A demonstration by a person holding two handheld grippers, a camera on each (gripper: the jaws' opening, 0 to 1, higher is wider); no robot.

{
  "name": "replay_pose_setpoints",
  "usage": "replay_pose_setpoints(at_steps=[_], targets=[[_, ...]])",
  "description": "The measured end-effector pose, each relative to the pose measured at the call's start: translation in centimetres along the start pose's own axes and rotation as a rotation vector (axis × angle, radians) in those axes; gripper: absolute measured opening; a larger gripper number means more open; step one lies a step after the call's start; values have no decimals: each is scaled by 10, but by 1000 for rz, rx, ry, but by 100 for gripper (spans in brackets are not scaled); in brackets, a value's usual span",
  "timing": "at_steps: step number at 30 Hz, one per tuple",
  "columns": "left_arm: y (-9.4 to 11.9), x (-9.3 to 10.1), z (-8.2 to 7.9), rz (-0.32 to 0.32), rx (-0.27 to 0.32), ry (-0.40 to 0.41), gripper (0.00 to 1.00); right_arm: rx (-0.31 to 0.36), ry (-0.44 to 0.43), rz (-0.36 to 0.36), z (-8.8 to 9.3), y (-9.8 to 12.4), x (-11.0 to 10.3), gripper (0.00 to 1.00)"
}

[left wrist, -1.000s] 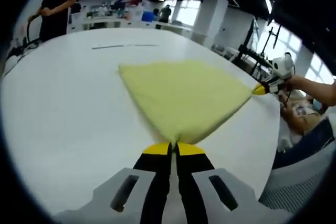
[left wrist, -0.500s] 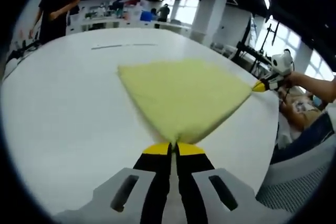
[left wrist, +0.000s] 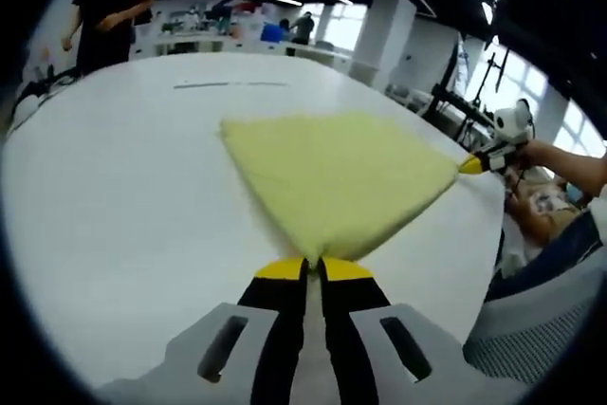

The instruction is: Fold the garment on the visible template until the final outline fits inside the template.

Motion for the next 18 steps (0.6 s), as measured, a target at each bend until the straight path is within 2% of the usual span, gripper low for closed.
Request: replay_pose_setpoints(at_steps=[5, 10, 14, 18], targets=[[1, 0, -1, -8, 19, 0, 14, 21, -28, 7, -1, 1, 1, 2], [1, 3, -5, -13, 31, -9, 23, 60, -62, 7, -5, 3, 1, 28], [3, 6, -12, -20, 49, -13, 35, 99, -50, -8, -12, 7, -4, 43], [9, 10, -21, -5, 93, 0, 40, 134, -21, -19, -20, 13, -12, 56]])
Point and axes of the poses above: the point that each gripper's makers call its tool centre point, and the gripper's own axes: y roughly backward along the fingers, x roughly to its right, z roughly out of its underside, the point moved 10 cm from there along y, roughly backward along the fingers, and after that the axes turned 6 degrees about -x, right-handed, at the moved point
